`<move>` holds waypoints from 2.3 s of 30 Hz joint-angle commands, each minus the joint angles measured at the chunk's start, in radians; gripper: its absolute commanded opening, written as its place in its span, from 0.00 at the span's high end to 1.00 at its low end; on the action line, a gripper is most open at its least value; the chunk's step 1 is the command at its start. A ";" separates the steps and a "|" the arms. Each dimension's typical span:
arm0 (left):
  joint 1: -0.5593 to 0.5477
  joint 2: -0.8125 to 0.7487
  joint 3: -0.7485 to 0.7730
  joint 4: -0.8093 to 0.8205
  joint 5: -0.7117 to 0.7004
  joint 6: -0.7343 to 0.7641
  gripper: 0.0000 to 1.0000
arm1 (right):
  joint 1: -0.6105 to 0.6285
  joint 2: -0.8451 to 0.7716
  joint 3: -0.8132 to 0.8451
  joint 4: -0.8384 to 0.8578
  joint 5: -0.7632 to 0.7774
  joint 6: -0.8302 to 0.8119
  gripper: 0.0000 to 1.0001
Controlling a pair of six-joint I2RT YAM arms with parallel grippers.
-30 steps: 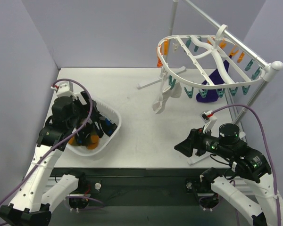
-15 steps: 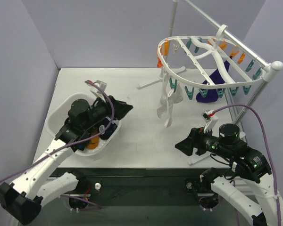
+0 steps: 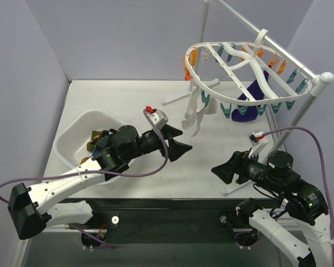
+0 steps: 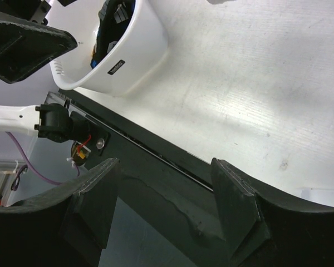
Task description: Remove the socks clipped to the hanger
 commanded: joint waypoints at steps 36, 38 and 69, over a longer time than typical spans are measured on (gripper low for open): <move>-0.006 0.261 0.203 0.173 0.150 -0.288 1.00 | 0.005 0.042 -0.029 0.063 0.073 0.040 0.27; -0.007 0.252 0.180 0.220 0.190 -0.331 1.00 | 0.006 0.044 -0.044 0.083 0.066 0.043 0.25; -0.084 0.183 0.373 -0.078 -0.067 -0.172 0.19 | 0.011 0.059 -0.125 0.285 -0.057 0.080 1.00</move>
